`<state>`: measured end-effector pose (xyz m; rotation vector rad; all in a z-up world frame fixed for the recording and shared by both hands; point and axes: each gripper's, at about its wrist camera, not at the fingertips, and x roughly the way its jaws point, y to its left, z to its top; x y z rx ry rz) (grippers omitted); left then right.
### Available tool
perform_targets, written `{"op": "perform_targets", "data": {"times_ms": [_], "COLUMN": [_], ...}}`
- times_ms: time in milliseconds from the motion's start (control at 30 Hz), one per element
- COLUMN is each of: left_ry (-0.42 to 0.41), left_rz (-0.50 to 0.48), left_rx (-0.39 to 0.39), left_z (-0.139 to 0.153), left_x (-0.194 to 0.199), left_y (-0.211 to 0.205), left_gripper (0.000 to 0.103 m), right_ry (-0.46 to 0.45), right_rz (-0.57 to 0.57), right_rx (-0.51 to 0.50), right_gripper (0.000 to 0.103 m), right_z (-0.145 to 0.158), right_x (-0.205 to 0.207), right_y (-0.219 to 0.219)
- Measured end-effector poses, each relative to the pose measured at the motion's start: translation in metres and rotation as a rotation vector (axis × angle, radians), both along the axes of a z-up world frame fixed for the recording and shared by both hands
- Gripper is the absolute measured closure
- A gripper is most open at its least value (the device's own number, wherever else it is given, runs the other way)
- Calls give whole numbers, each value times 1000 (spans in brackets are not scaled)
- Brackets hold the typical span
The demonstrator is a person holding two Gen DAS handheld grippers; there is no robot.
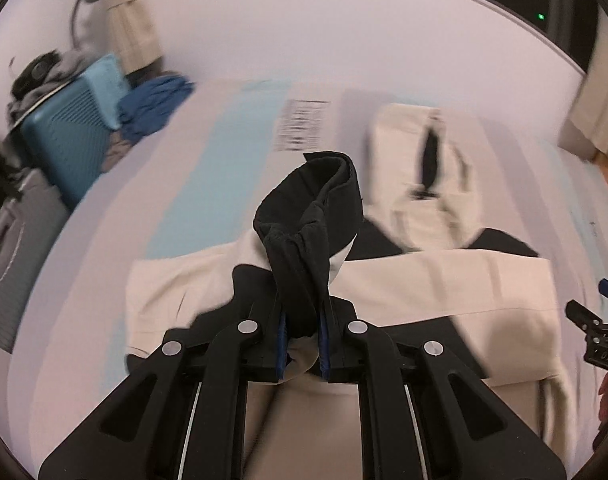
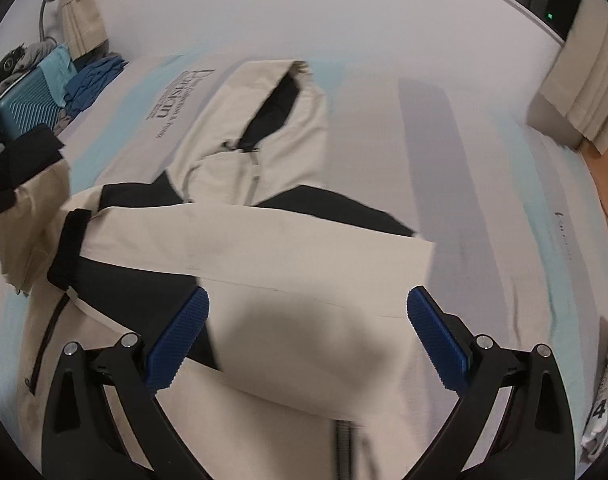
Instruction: Fold large clothes
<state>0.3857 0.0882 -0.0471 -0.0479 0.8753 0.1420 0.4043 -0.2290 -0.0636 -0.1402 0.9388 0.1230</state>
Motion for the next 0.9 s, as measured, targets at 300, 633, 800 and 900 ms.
{"op": "perform_targets", "data": {"times_ms": [300, 633, 800, 900], "left_ry": [16, 83, 91, 104], "left_rz": [-104, -179, -213, -231], "left_rx": [-30, 77, 137, 158], "left_z": [-30, -91, -106, -112], "left_x": [10, 16, 8, 3], "left_y": [-171, -271, -297, -310], "left_gripper": [93, 93, 92, 88], "right_ry": [0, 47, 61, 70], "right_rz": [-16, -84, -97, -98], "right_rx": [11, 24, 34, 38], "right_gripper": [7, 7, 7, 7], "right_z": [-11, -44, -54, -57], "right_x": [12, 5, -6, -10], "right_y": [-86, -164, -186, -196]}}
